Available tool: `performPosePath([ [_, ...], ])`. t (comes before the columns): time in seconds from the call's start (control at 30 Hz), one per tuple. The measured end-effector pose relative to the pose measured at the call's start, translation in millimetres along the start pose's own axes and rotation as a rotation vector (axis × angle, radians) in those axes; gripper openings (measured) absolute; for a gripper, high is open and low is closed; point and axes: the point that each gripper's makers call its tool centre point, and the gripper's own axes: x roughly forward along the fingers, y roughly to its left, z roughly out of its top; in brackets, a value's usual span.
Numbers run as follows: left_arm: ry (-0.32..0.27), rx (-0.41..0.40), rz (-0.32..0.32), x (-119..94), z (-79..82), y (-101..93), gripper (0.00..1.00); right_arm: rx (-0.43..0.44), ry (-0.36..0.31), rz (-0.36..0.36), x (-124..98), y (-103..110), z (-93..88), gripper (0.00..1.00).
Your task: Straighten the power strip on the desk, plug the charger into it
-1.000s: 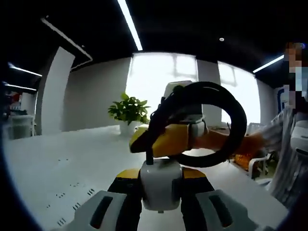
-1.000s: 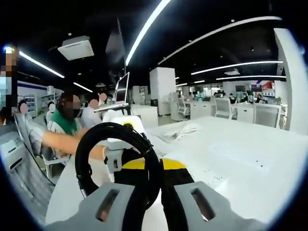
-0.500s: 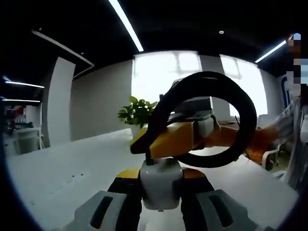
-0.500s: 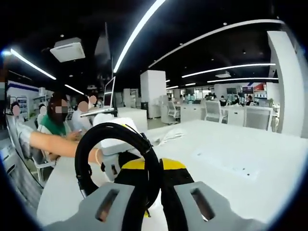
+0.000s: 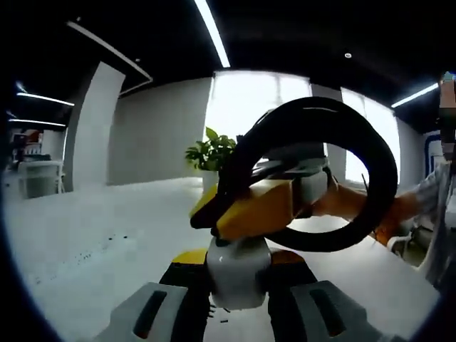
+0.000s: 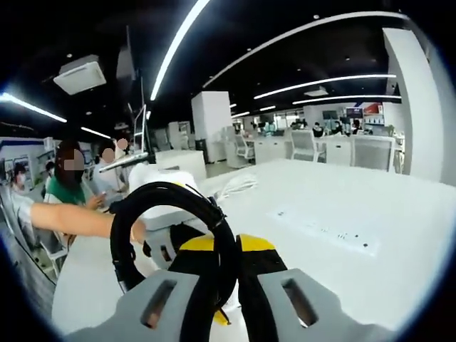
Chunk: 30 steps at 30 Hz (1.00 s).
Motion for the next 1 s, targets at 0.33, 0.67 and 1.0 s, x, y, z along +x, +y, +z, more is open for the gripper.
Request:
performPosePath([
  [0.33,0.043,0.028,0.029,-1,-7.8,11.2,0.29,0.007,-0.008,-0.02,7,-9,-4.5,0.07],
  [0.67,0.08,0.084,0.014,-4,-12.4,16.9,0.28,0.014,-0.014,-0.04,11,-12,-6.0,0.07],
  [1.0,0.077,0.093,-0.018,-1,-11.2,18.8,0.28,0.025,-0.014,-0.063,10,-15,-5.7,0.07],
])
